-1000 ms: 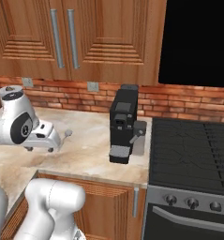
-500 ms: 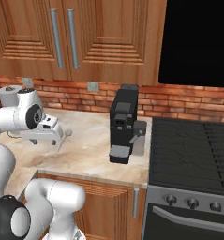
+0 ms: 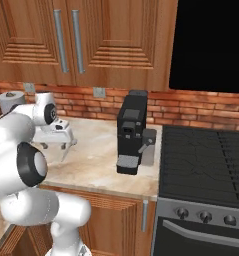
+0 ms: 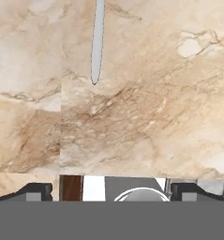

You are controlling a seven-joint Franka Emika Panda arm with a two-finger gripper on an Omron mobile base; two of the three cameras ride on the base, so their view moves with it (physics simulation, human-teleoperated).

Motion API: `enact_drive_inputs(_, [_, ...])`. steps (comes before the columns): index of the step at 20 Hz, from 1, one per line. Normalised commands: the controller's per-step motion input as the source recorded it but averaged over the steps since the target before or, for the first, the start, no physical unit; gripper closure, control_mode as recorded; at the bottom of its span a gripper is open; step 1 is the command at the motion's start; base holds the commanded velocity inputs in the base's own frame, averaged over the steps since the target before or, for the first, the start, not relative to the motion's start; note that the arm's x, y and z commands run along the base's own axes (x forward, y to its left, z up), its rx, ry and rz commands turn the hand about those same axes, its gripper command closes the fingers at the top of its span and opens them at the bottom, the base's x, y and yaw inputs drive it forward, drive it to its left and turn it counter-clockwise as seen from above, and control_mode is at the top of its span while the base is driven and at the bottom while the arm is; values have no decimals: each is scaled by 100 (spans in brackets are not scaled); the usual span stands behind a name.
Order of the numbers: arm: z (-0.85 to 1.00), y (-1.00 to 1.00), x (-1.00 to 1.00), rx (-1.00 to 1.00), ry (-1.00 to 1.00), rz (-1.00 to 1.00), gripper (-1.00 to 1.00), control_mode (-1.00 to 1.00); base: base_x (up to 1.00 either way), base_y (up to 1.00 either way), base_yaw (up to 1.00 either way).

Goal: Take the fork and place it on the left side of the plate. Then take the spoon and place it on the right side of the plate. Make sure they're directly next to the plate.

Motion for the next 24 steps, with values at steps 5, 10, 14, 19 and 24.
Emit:
enact_drive_inputs(5, [-41,0,54,-3,8,0,-100,-100,0,0,0])
enact_drive_inputs(10, [-41,0,44,-5,5,-2,-100,-100,0,0,0])
enact_drive_inputs(14, [-36,0,44,-2,0,-3,-100,-100,0,0,0])
enact_drive_inputs(19, [-26,8,40,-1,0,-2,-100,-100,0,0,0])
enact_drive_inputs(24, [-26,14,34,-1,0,-1,-100,-100,0,0,0])
